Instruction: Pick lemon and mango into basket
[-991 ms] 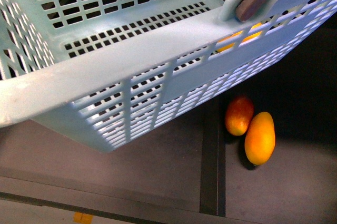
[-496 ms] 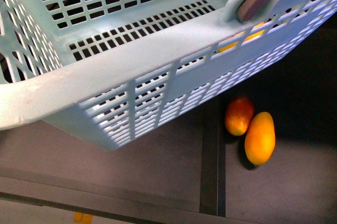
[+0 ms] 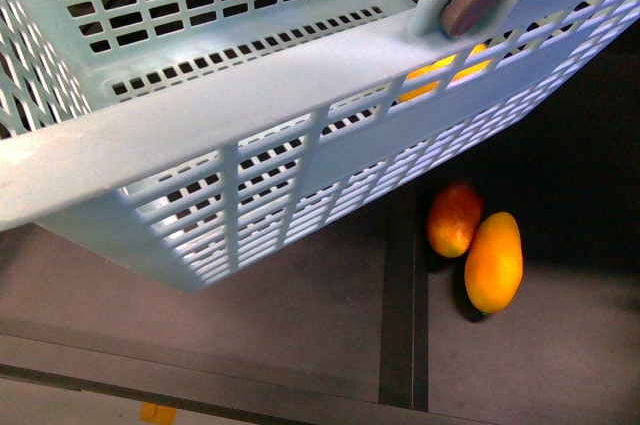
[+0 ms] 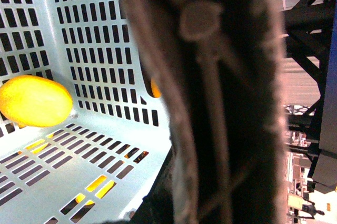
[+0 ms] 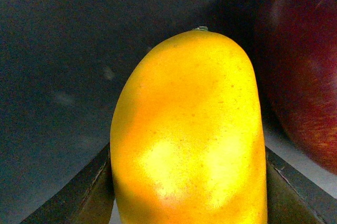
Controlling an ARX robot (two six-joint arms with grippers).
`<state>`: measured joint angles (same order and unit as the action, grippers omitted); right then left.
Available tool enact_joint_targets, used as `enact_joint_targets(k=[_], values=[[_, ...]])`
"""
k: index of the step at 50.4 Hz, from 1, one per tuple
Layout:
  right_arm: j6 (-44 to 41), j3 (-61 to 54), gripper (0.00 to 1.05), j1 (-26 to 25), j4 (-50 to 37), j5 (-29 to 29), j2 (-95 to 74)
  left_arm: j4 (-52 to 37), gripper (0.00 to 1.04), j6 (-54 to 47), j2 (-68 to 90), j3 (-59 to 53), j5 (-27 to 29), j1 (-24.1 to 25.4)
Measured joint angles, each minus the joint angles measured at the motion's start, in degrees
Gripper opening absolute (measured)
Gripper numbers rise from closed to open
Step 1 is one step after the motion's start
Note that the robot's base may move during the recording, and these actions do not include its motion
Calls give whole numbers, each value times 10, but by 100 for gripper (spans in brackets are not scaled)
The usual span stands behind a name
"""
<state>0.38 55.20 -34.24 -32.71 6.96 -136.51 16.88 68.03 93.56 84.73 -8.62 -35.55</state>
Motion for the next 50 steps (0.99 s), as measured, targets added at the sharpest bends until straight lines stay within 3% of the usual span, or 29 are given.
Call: enact_joint_targets(k=[15,21,27,38,50], values=[[-32,-156,64,5,3,150,255,0,5,0,0,0,-2,0],[-23,-222,63,27,33,230,401,0,5,0,0,0,-2,0],[7,-242,63,54,50,263,502,0,5,0,0,0,0,0],[83,-245,63,135,57,267,652,0,5,0,0,0,0,0],[153,-228,63,236,50,205,705,0,5,0,0,0,0,0]])
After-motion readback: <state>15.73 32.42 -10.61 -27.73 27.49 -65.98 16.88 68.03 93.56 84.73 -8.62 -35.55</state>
